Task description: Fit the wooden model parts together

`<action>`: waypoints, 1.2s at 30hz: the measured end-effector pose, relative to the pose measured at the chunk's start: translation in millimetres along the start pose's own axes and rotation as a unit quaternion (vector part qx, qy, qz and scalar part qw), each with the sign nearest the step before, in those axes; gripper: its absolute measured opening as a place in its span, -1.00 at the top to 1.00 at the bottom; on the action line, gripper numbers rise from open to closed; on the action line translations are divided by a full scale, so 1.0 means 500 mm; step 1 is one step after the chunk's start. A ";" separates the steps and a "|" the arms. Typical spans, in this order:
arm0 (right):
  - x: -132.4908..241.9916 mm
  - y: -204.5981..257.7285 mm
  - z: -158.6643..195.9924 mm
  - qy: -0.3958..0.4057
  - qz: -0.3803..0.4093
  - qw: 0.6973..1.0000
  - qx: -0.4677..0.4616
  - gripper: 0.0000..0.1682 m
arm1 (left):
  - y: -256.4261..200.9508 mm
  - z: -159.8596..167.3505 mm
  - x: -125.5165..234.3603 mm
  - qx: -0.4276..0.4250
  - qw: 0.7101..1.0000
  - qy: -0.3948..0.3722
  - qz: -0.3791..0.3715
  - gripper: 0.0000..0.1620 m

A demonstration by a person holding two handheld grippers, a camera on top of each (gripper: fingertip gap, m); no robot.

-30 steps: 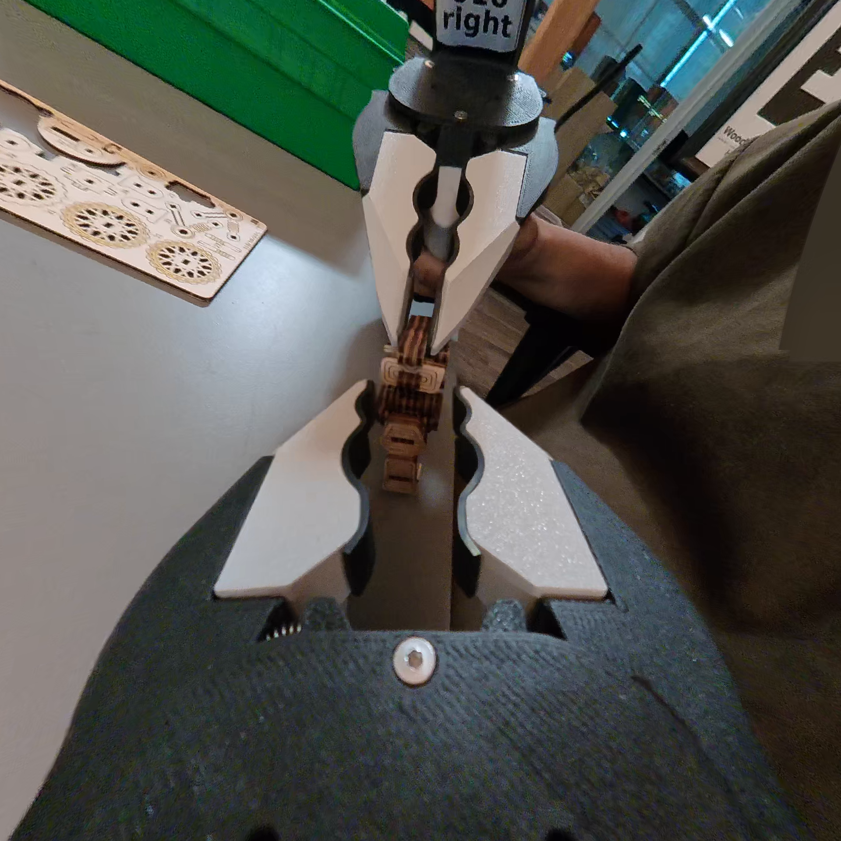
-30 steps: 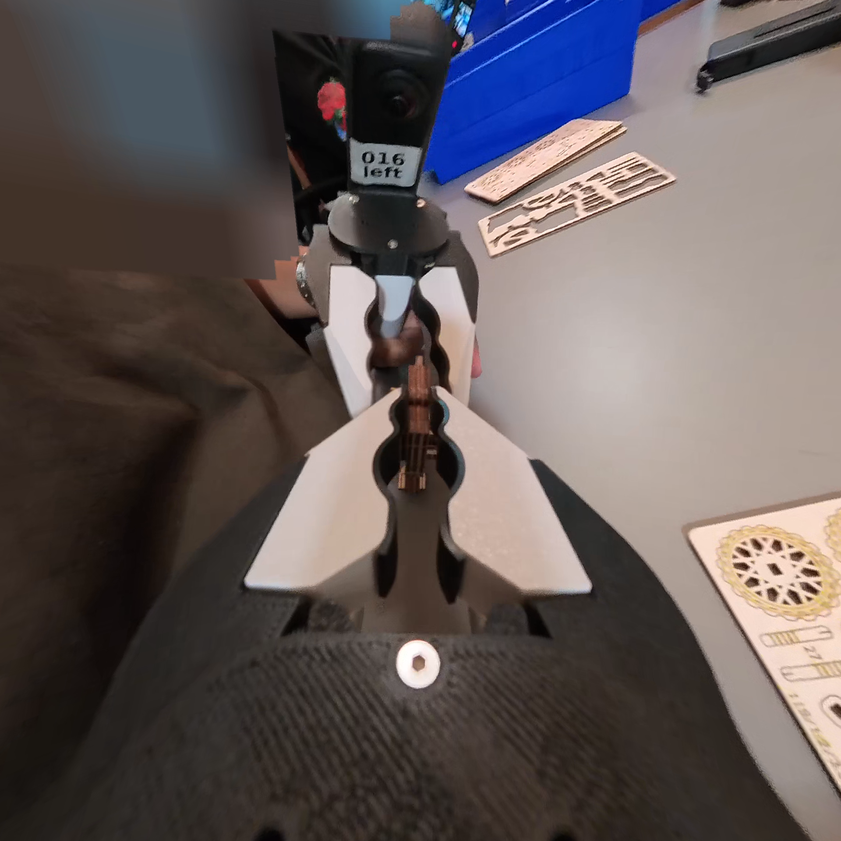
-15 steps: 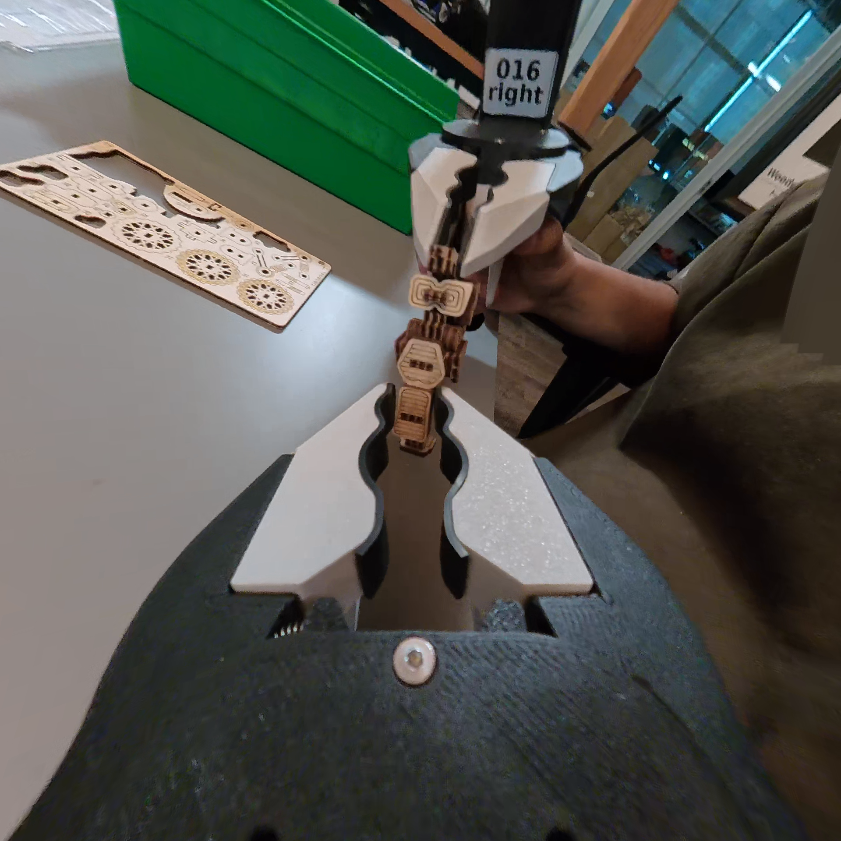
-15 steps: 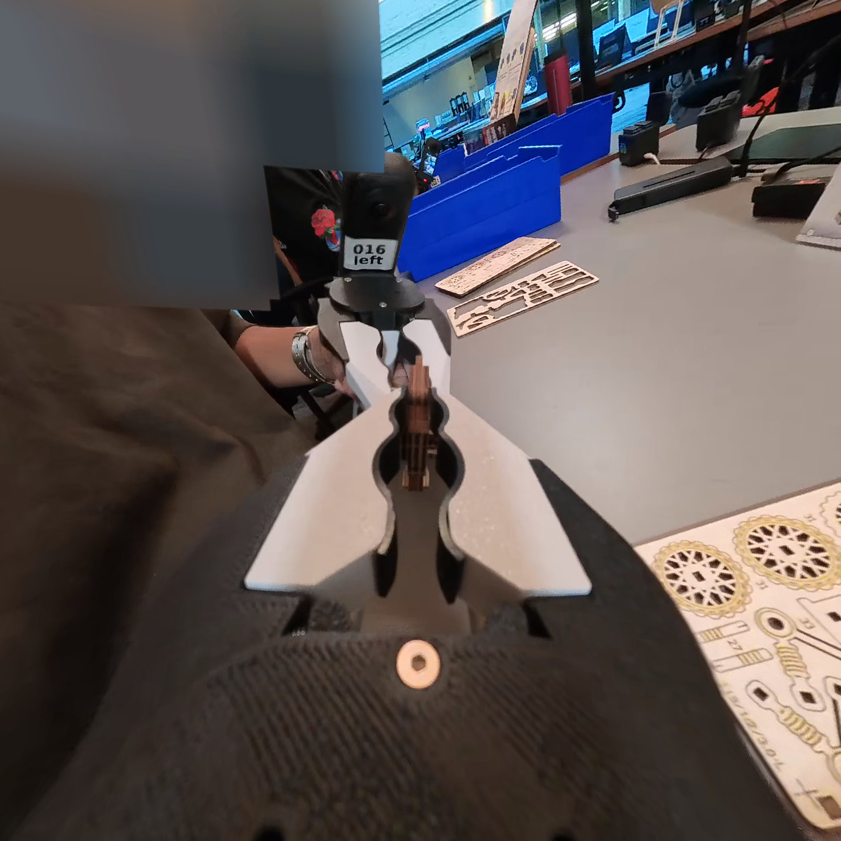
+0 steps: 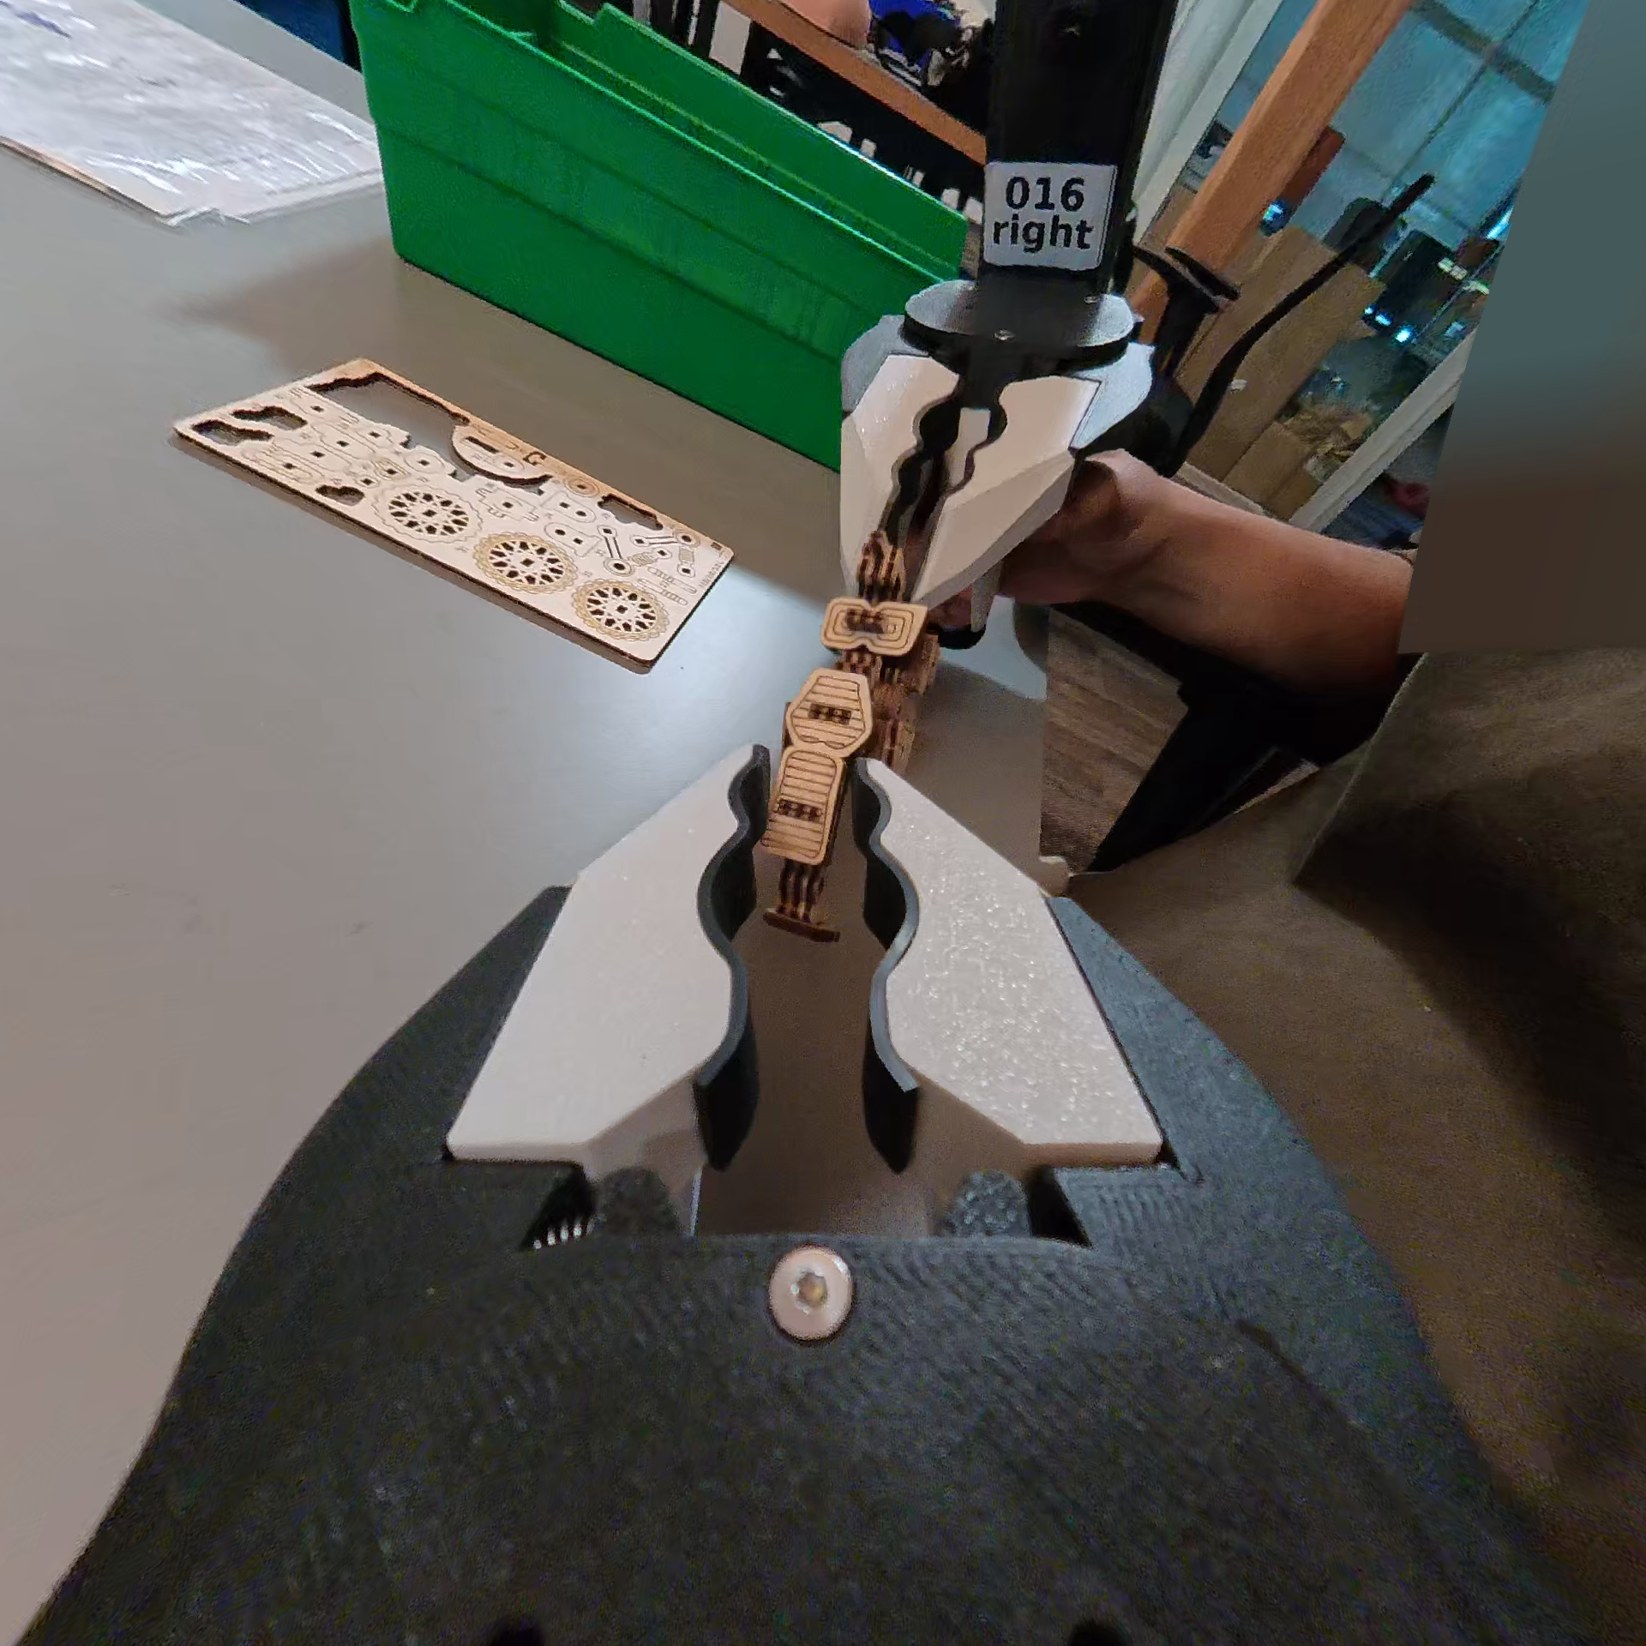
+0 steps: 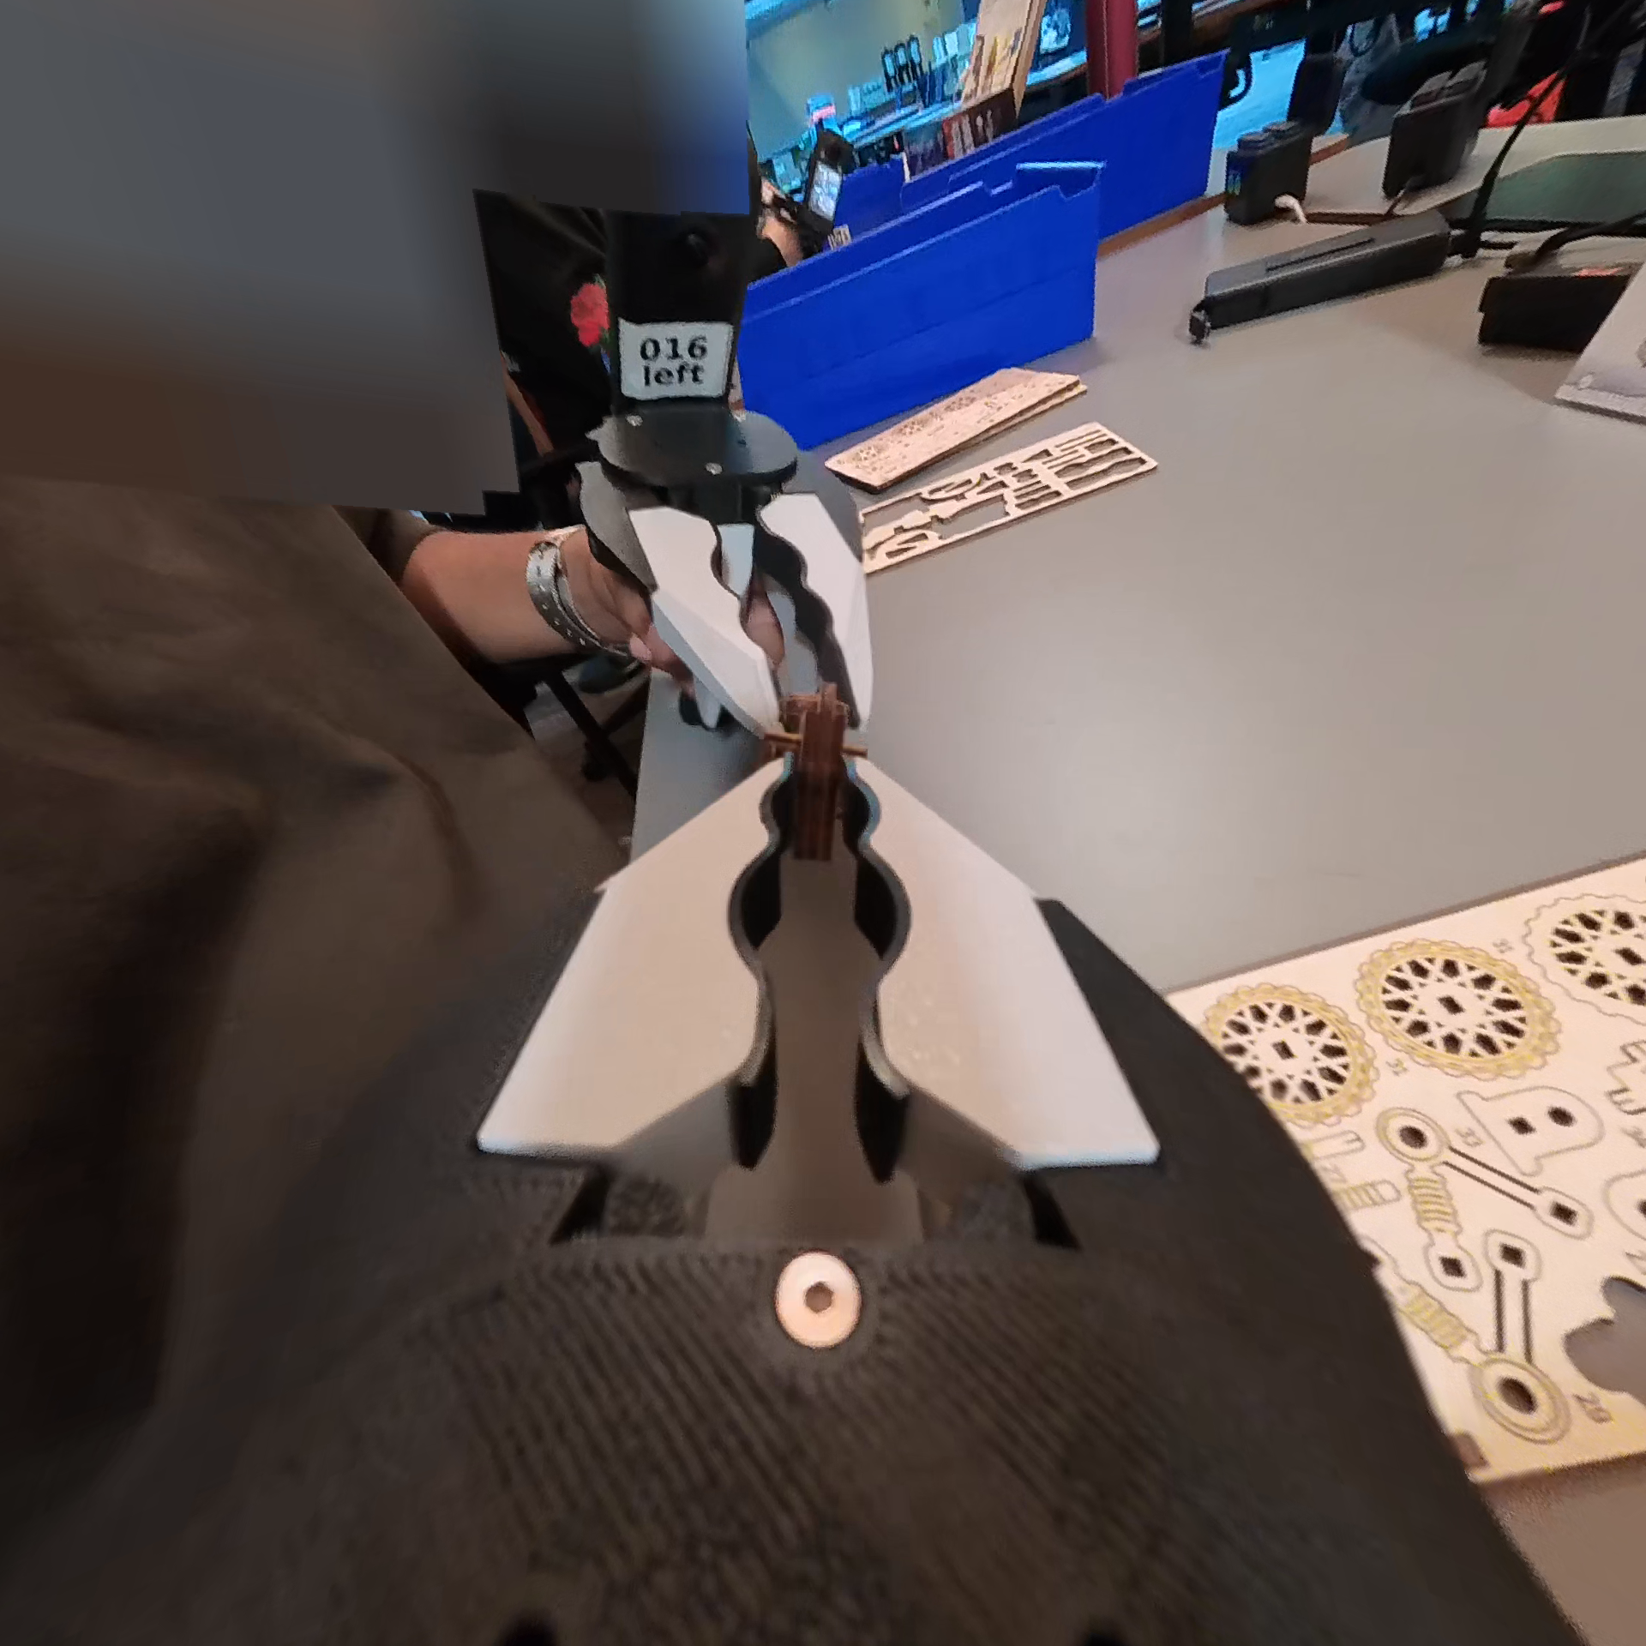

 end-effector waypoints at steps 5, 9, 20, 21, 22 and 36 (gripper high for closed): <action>-0.003 -0.002 0.018 0.042 0.009 0.999 0.025 0.90 | 0.006 0.004 -0.001 -0.018 1.000 0.011 -0.020 0.79; -0.002 -0.002 0.023 0.053 0.004 0.998 0.022 0.90 | 0.005 0.005 -0.001 -0.019 1.000 0.013 -0.019 0.79; -0.006 -0.003 0.058 0.146 0.019 0.987 0.058 0.91 | 0.015 0.009 -0.002 0.009 0.999 0.024 -0.023 0.58; -0.007 -0.003 0.063 0.158 0.021 0.985 0.064 0.91 | 0.015 0.009 -0.002 0.010 0.999 0.025 -0.023 0.57; -0.008 -0.002 0.068 0.170 0.023 0.983 0.070 0.91 | 0.015 0.010 -0.002 0.010 0.999 0.026 -0.023 0.56; -0.027 -0.003 0.092 0.233 0.069 0.958 0.150 0.76 | 0.022 0.010 -0.003 0.024 0.999 0.029 -0.031 0.50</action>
Point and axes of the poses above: each gripper's, where its closed fingertips meet, x back along the fingers, z out of its underside, y = z × x across the jaws, the point moved 6 cm from there along x, back along the fingers, and after that the axes turned 10 degrees about x, right-handed, at the moved point
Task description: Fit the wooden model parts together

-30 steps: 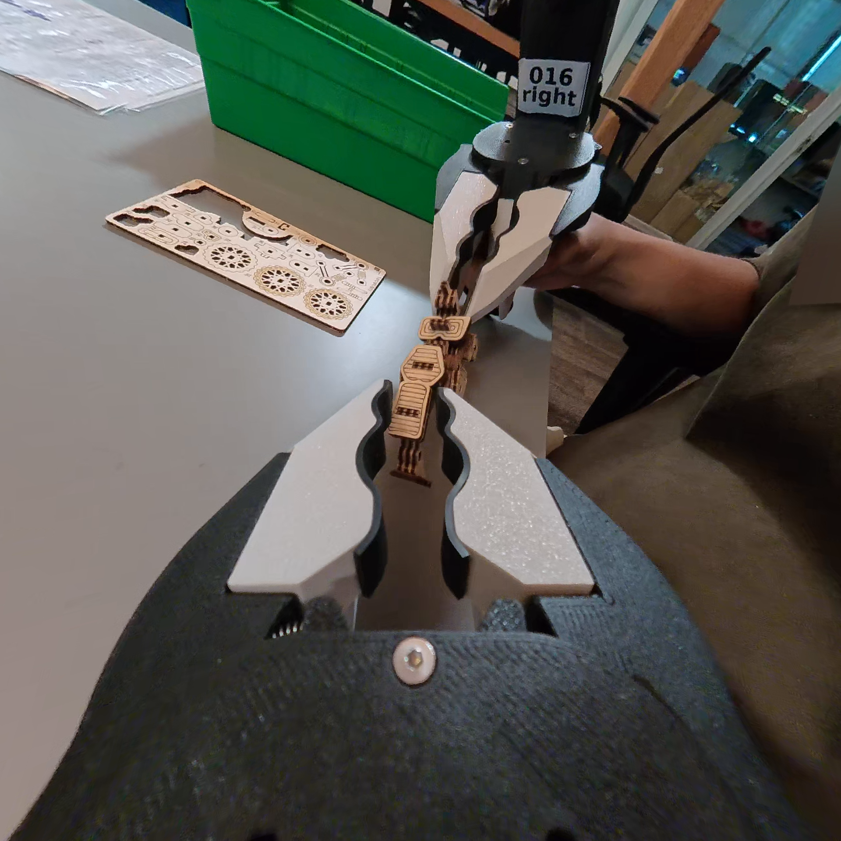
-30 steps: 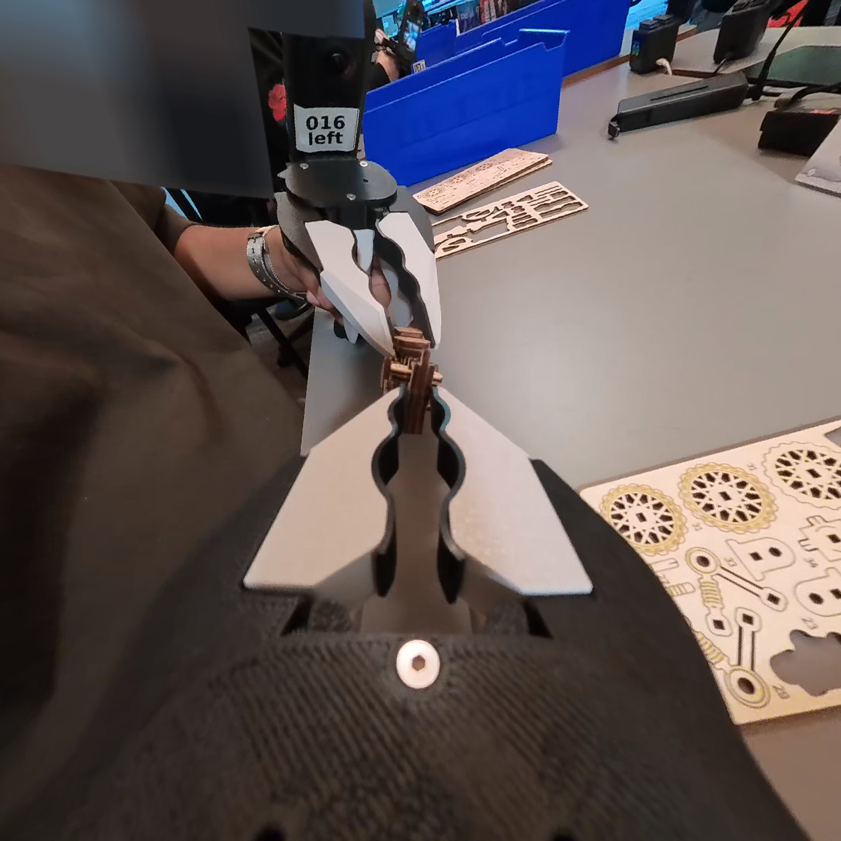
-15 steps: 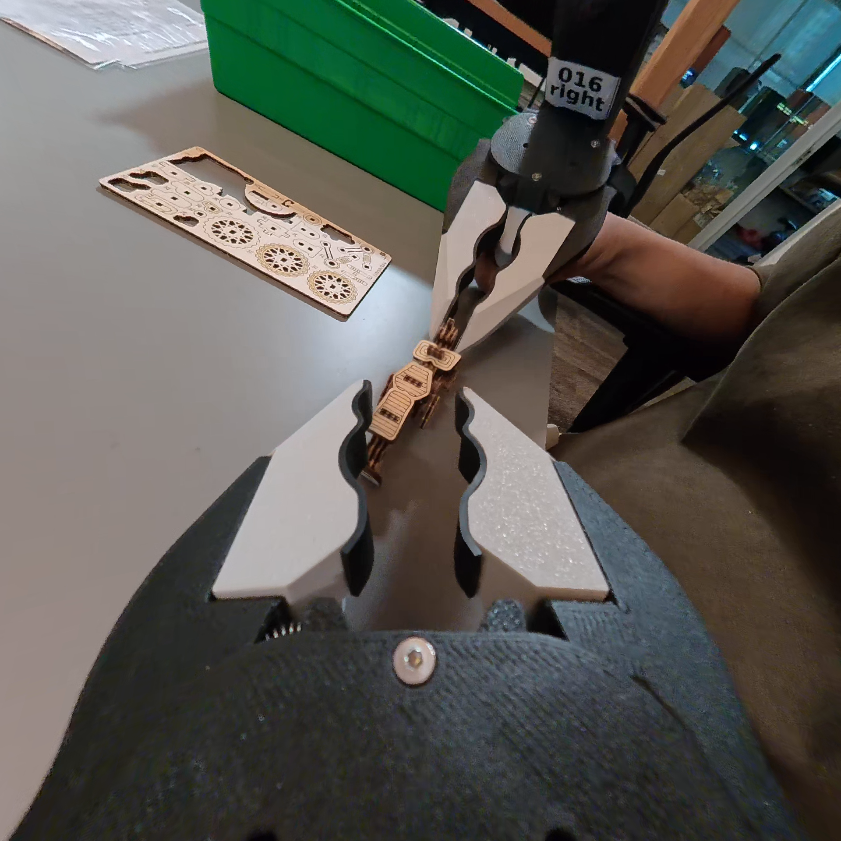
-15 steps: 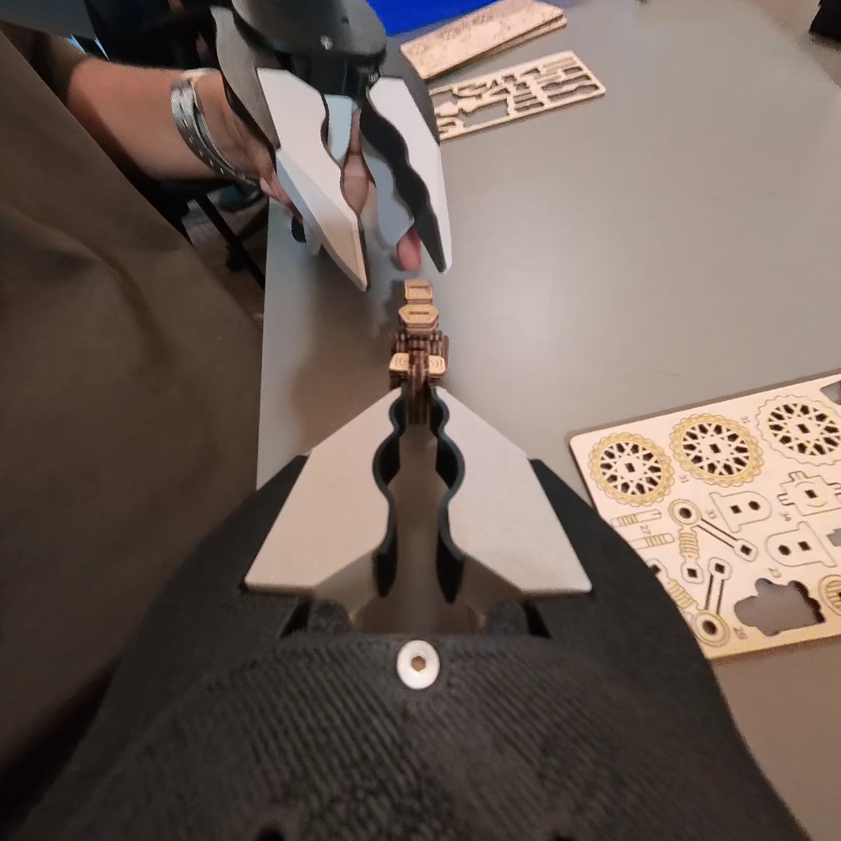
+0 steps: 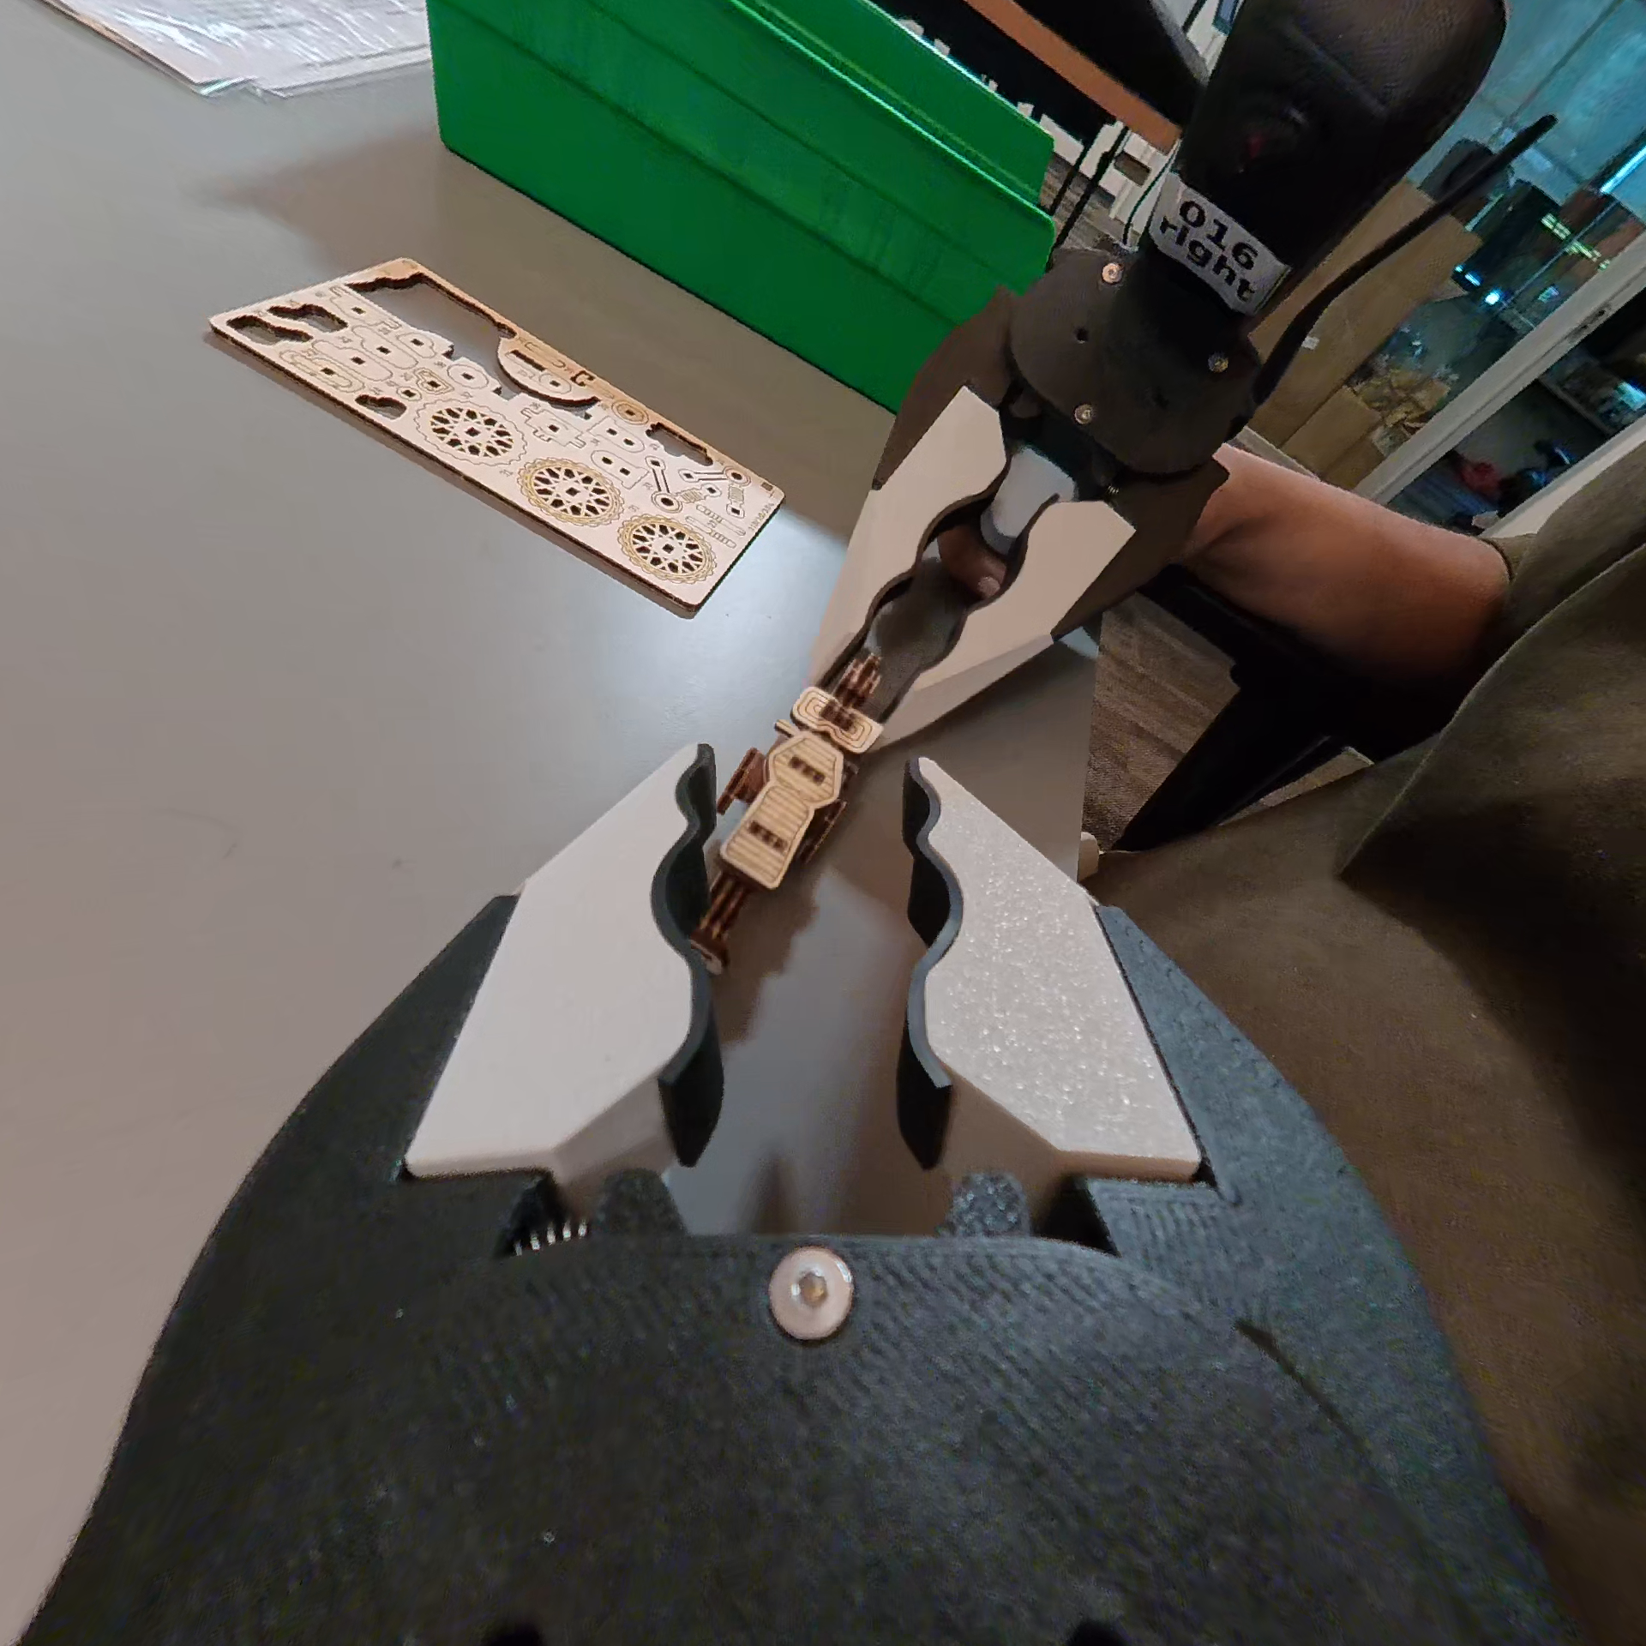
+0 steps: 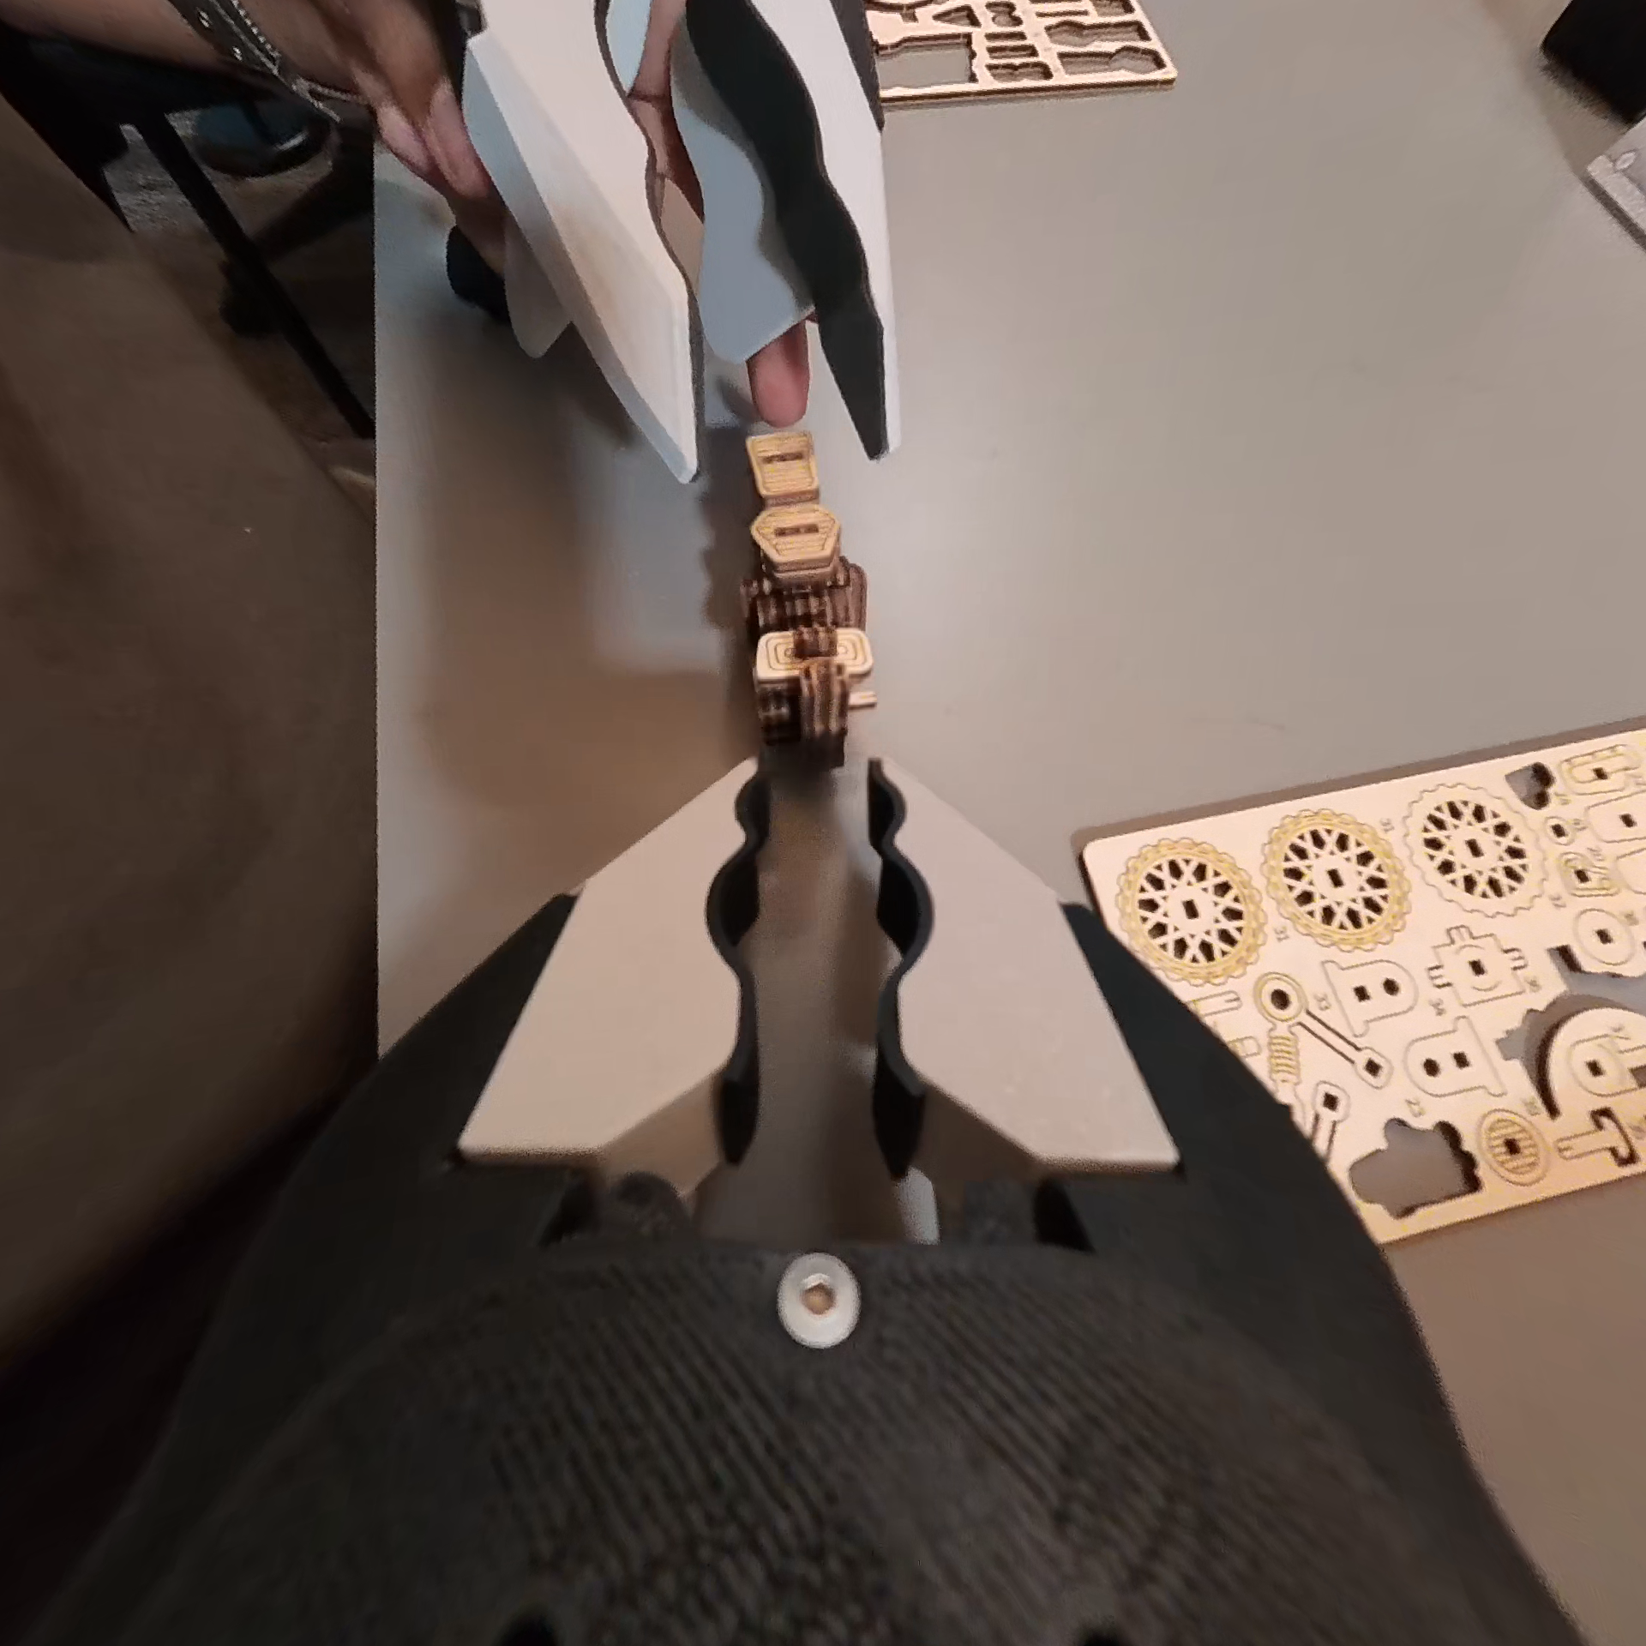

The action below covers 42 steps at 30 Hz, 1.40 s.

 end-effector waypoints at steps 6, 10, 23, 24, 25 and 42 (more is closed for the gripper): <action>0.001 -0.003 0.003 0.001 -0.007 1.000 -0.016 0.75 | 0.001 0.000 0.001 0.001 1.000 -0.001 -0.001 0.50; 0.006 -0.009 0.003 -0.005 -0.005 0.999 -0.033 0.78 | 0.000 -0.001 0.001 0.003 1.000 -0.005 0.002 0.49; 0.011 -0.022 0.009 -0.010 -0.008 0.996 -0.085 0.80 | -0.002 -0.001 0.000 0.007 1.000 -0.007 0.008 0.49; 0.011 -0.022 0.009 -0.009 -0.008 0.996 -0.085 0.80 | -0.002 -0.001 0.000 0.007 1.000 -0.006 0.008 0.49; 0.011 -0.022 0.009 -0.009 -0.007 0.996 -0.085 0.80 | -0.002 -0.001 0.000 0.007 1.000 -0.006 0.008 0.49; 0.019 -0.045 0.028 0.022 0.034 0.994 -0.103 0.95 | 0.006 -0.031 0.025 -0.038 0.995 -0.087 -0.038 0.63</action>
Point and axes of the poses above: each gripper's, where its closed fingertips meet, x back along the fingers, z out of its underside, y = z × x across the jaws, the point moved 6 cm from there along x, back along the fingers, and after that the axes turned 10 degrees about x, right-handed, at the moved point
